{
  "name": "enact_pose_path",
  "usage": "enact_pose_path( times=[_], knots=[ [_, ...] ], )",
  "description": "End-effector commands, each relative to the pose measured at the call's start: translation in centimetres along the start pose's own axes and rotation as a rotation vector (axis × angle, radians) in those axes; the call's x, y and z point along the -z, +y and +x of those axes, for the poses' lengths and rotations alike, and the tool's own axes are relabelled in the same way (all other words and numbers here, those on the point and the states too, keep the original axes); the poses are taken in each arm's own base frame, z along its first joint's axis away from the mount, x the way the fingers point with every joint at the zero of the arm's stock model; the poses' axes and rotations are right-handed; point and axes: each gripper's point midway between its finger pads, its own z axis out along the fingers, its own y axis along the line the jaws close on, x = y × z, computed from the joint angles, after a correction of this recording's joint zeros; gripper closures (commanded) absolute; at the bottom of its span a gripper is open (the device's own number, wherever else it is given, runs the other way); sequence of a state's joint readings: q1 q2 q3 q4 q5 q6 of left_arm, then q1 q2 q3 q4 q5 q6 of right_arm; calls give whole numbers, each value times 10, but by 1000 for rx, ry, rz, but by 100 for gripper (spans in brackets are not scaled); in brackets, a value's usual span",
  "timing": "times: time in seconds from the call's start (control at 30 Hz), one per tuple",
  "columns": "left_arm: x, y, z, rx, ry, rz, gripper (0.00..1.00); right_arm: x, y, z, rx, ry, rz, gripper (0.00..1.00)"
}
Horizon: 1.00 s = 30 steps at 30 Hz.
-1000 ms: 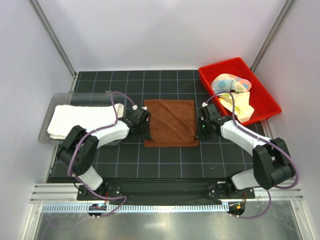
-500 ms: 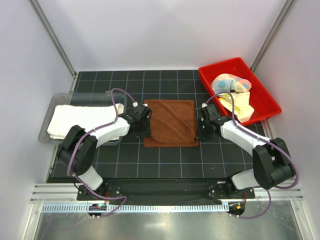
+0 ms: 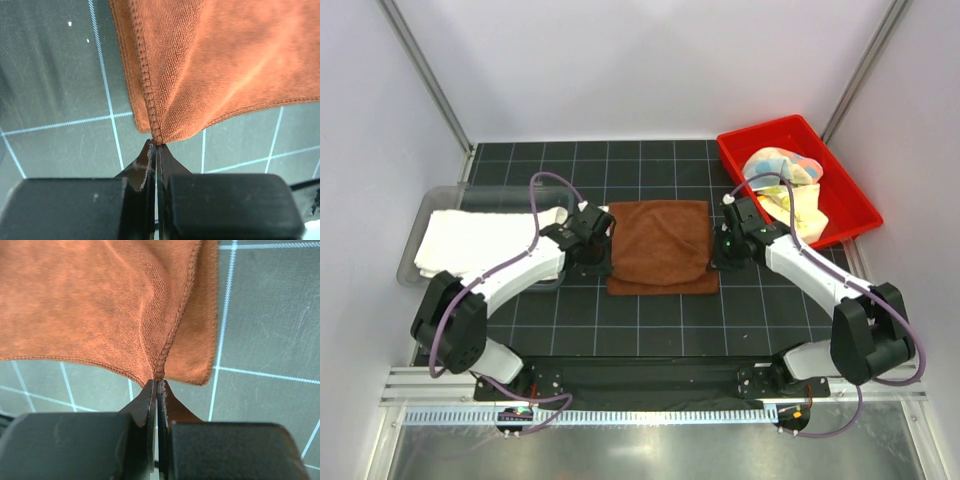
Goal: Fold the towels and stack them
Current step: Fold the towel
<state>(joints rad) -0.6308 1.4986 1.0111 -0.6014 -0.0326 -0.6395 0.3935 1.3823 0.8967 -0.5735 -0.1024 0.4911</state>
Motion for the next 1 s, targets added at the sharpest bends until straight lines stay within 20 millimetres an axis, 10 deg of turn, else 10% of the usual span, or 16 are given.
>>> enact_pose_path(
  times=[0.0, 0.3, 0.97],
  knots=[
    [24, -8, 0, -43, -15, 36, 100, 25, 18, -8, 29, -31, -73, 99],
    [-12, 0, 47, -13, 80, 40, 100, 0, -22, 40, 4, 35, 24, 99],
    [-43, 17, 66, -39, 148, -40, 100, -22, -52, 49, -2, 53, 161, 99]
  ],
)
